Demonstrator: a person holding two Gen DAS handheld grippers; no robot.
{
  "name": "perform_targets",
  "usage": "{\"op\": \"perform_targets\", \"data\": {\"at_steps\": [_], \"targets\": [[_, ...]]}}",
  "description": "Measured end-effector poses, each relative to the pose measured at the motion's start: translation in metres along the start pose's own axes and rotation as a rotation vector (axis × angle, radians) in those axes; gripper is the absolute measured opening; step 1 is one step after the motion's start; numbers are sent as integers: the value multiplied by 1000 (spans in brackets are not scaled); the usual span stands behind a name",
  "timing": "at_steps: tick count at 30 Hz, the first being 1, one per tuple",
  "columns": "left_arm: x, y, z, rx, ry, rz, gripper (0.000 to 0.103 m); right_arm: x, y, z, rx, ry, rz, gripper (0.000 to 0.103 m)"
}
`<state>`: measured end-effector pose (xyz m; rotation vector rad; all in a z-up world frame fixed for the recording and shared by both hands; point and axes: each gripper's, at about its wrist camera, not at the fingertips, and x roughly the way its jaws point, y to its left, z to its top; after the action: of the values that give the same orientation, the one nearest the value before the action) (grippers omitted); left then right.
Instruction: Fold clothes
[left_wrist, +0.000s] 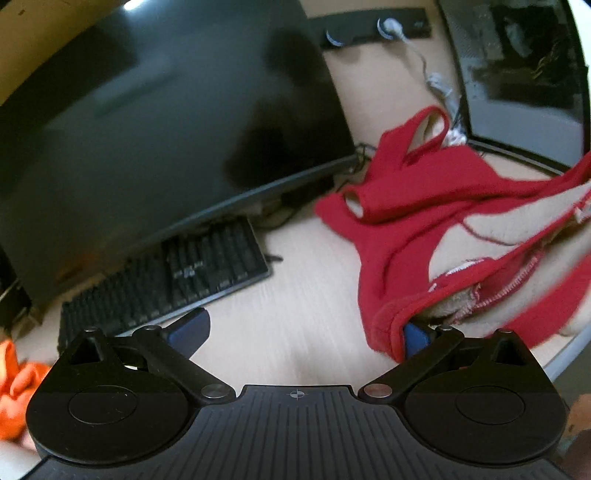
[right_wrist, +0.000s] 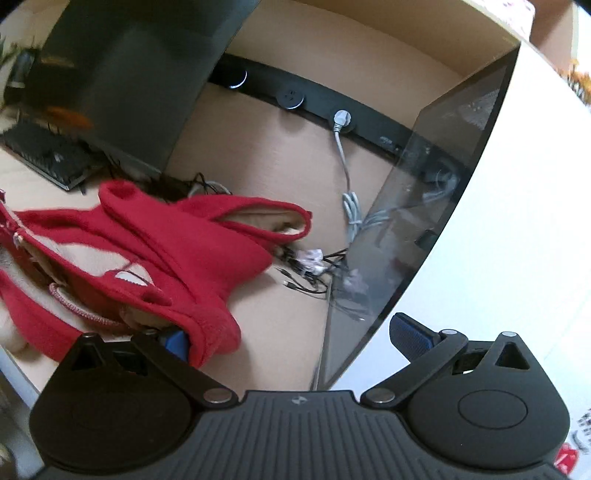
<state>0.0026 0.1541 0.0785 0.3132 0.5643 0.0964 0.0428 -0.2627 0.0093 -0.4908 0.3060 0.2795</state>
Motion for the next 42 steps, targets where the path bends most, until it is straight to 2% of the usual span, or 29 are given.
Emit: {"op": "perform_targets", "data": {"at_steps": [3, 6, 10, 13, 17, 20, 23, 26, 28, 30, 32, 35, 36, 40, 42], "targets": [[-25, 5, 4, 15, -6, -19, 103, -20, -10, -1, 12, -6, 37, 103], [-64, 6, 3, 1, 22, -67, 103, -58, -18, -3, 8, 28, 99, 103], [-104, 7, 3, 5, 87, -218, 103, -104, -29, -3, 42, 116, 167, 103], [-104, 10, 12, 39, 124, -285, 103, -111, -37, -3, 90, 171, 208, 103], [-61, 14, 41, 97, 140, -305, 103, -76, -39, 11, 100, 174, 230, 103], [-16, 20, 65, 104, 141, -299, 103, -31, -38, 31, 122, 154, 171, 103], [39, 30, 78, 37, 178, -281, 103, 21, -32, 45, 143, 177, 110, 103], [105, 32, 80, -65, 265, -309, 103, 72, -15, 42, 133, 271, 50, 103], [134, 29, 73, -141, 333, -343, 103, 94, -11, 34, 167, 344, 67, 103], [154, 28, 66, -223, 388, -383, 103, 106, -20, 30, 275, 387, 129, 103], [146, 34, 64, -288, 366, -463, 103, 105, -39, 30, 420, 380, 215, 103], [126, 44, 63, -371, 294, -614, 103, 75, -62, 38, 501, 268, 239, 103], [115, 49, 64, -397, 252, -650, 103, 63, -64, 41, 486, 227, 238, 103], [74, 60, 64, -437, 118, -669, 103, 16, -57, 49, 334, 64, 221, 103], [60, 59, 59, -423, 88, -672, 103, 9, -42, 47, 268, 48, 247, 103]]}}
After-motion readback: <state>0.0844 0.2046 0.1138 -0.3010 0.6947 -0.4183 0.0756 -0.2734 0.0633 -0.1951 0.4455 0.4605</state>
